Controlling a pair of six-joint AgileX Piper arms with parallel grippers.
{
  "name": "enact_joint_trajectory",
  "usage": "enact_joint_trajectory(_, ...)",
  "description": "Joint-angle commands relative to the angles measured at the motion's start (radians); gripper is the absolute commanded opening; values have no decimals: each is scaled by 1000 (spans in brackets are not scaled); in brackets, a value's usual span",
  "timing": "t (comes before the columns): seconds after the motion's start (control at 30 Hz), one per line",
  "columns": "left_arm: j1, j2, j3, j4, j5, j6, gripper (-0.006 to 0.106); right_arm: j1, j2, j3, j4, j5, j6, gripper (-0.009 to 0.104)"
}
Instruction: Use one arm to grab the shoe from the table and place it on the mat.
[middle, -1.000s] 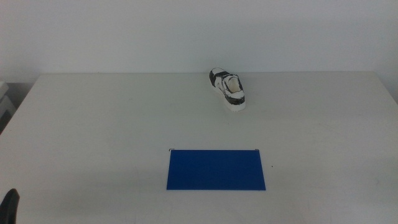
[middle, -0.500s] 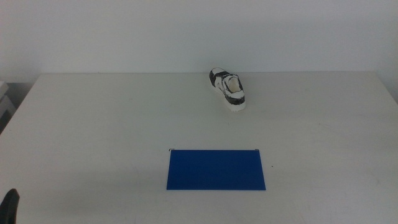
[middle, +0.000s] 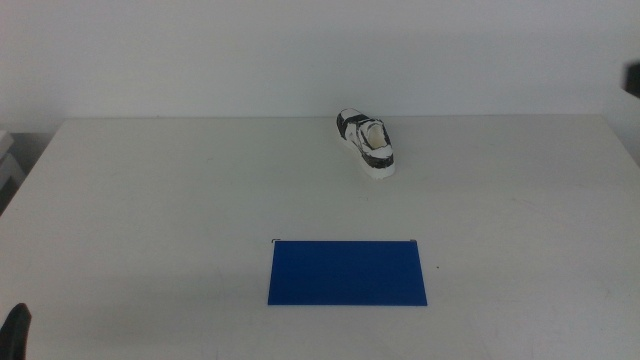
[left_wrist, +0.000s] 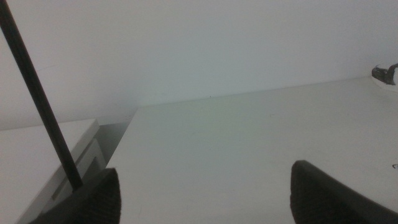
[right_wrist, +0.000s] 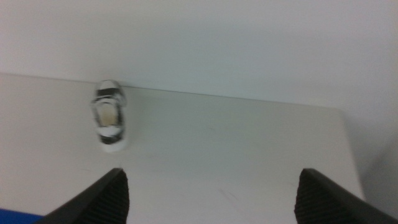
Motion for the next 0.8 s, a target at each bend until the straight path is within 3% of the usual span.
enact_joint_trajectory(0.0, -4, -7, 5, -9, -81, -6, 94, 41, 81, -125, -17, -21, -10, 92)
enact_joint_trajectory(0.2, -4, -7, 5, -9, -81, -6, 94, 123, 337, -406, -31, 120, -10, 92)
enact_joint_trajectory(0.47, -4, -7, 5, -9, -81, -6, 94, 131, 635, -729, -23, 244, -69, 92)
enact_joint_trajectory(0.77, -4, -7, 5, -9, -81, -6, 94, 131, 887, -987, 104, 296, -80, 92)
